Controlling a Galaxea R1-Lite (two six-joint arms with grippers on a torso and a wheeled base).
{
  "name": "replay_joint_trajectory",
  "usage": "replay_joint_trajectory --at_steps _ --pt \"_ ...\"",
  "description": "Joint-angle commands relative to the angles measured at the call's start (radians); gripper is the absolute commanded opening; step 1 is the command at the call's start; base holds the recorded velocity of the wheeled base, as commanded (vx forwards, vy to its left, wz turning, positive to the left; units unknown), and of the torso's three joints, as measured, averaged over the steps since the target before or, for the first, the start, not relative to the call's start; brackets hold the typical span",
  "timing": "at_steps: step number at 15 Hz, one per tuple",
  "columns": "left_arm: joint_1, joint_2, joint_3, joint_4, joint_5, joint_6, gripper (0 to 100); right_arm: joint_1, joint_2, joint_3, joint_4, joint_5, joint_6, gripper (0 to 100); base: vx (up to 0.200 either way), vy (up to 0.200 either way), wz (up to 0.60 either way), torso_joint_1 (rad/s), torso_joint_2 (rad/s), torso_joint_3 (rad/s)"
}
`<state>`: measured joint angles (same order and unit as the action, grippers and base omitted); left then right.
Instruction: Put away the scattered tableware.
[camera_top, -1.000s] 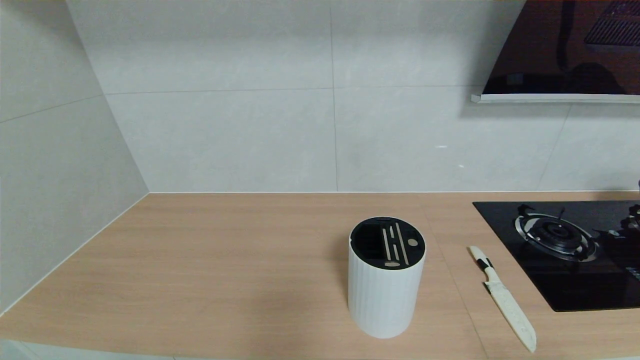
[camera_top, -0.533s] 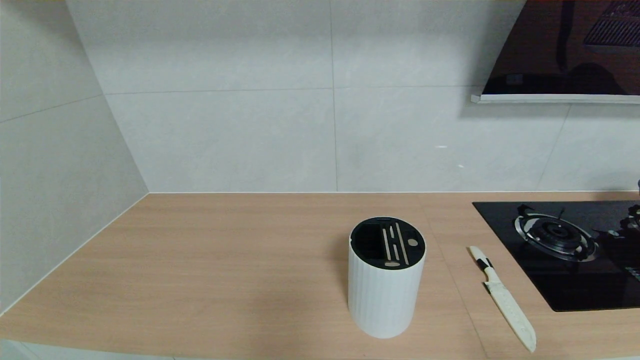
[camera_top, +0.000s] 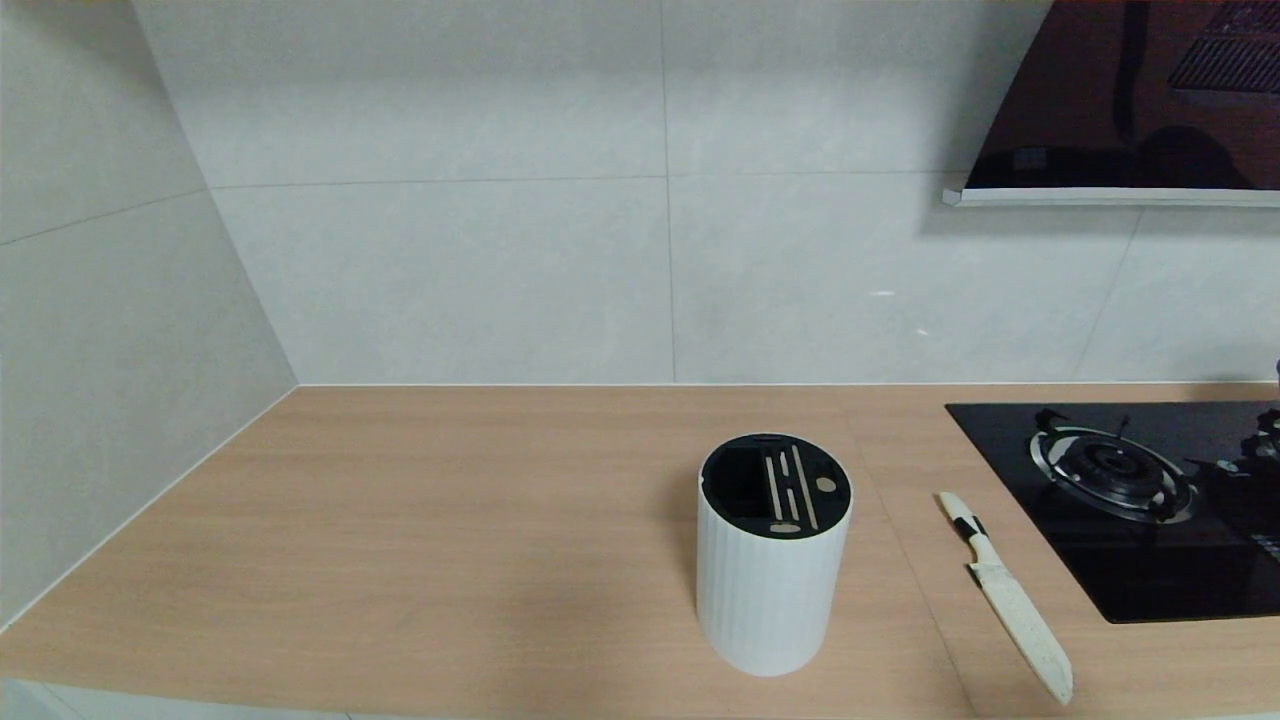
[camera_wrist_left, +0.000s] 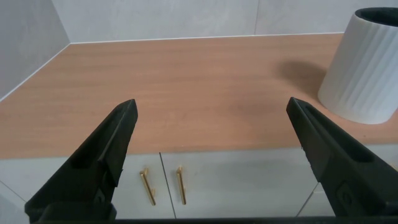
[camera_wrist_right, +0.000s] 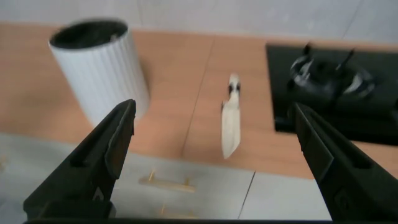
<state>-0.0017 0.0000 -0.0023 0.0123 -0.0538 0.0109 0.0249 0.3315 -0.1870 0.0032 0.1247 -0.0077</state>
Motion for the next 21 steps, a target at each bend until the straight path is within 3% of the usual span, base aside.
replay_joint_trajectory --at_steps 1,6,13,18,21 --pt "0.0 0.0 0.001 0.0 0.0 0.0 100 0.086 0.339 -0.068 -0.008 0.001 0.002 100 0.0 0.0 0.0 0.0 0.0 0.0" --pt "0.0 0.0 0.001 0.0 0.0 0.003 100 0.101 0.718 -0.163 -0.054 -0.011 0.002 100 0.0 0.0 0.0 0.0 0.0 0.0" --pt "0.0 0.0 0.001 0.0 0.0 0.003 100 0.105 1.204 -0.249 -0.328 -0.089 -0.006 100 0.0 0.0 0.0 0.0 0.0 0.0" --pt "0.0 0.0 0.001 0.0 0.0 0.003 100 0.104 1.456 -0.285 -0.522 -0.135 -0.023 100 0.0 0.0 0.0 0.0 0.0 0.0" --pt "0.0 0.0 0.001 0.0 0.0 0.003 100 0.102 1.526 -0.295 -0.555 -0.151 -0.028 100 0.0 0.0 0.0 0.0 0.0 0.0"
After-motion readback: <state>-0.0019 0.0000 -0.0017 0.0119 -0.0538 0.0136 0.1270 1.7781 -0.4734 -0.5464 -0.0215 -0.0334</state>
